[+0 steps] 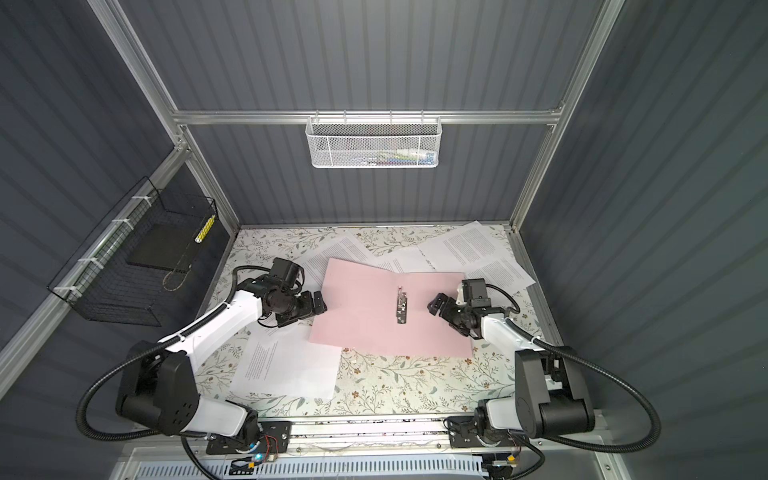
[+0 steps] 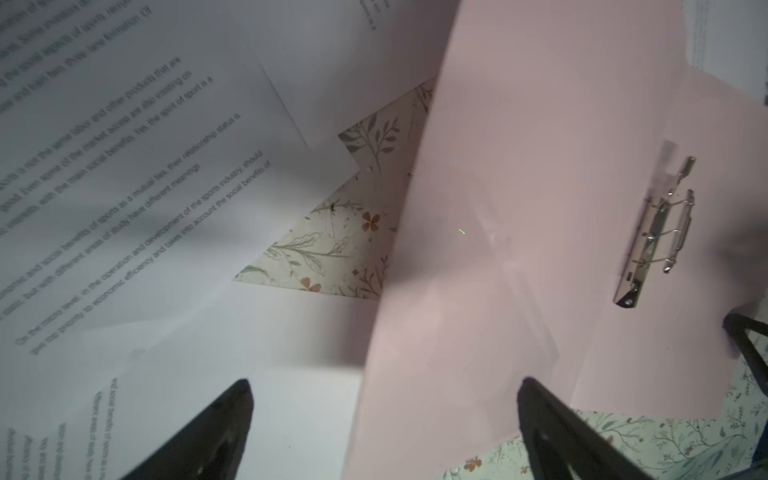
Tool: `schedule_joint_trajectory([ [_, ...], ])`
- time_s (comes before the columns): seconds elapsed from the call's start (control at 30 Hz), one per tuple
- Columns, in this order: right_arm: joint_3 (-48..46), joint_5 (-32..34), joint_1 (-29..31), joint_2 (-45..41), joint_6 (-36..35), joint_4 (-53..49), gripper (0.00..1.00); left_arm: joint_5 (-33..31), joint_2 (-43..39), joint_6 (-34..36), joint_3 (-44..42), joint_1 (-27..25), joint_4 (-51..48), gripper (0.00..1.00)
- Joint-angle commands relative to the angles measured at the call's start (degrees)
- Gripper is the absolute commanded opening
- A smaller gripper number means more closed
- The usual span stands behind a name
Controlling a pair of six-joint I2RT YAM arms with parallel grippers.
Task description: Put the files into the folder
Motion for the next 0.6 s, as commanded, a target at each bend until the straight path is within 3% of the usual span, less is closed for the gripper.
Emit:
schedule_joint_trajectory([
  [0.0, -1.7, -2.7, -2.6, 2.9, 1.7, 1.9, 0.99, 3.8, 3.3, 3.0, 1.9, -0.3, 2.6, 1.0],
  [0.13, -1.8, -4.2, -3.1, 3.7, 1.2, 2.9, 0.99, 9.7, 6.1, 4.3, 2.8, -0.4, 6.2, 0.99],
  [0.2, -1.5, -5.3, -3.3, 4.0, 1.1, 2.9, 0.99, 14.0, 6.2, 3.8, 2.7, -0.3, 8.2, 0.94],
  [0.37, -1.9, -6.8, -3.6, 3.4, 0.7, 4.2, 0.99, 21.9, 5.8, 1.1, 0.9, -0.5, 13.1, 0.62],
  [0.57, -2.0, -6.3, -4.3, -0.2, 0.5, 2.7, 0.99, 24.6, 5.9, -0.3, 1.0, -2.5, 15.3, 0.36],
])
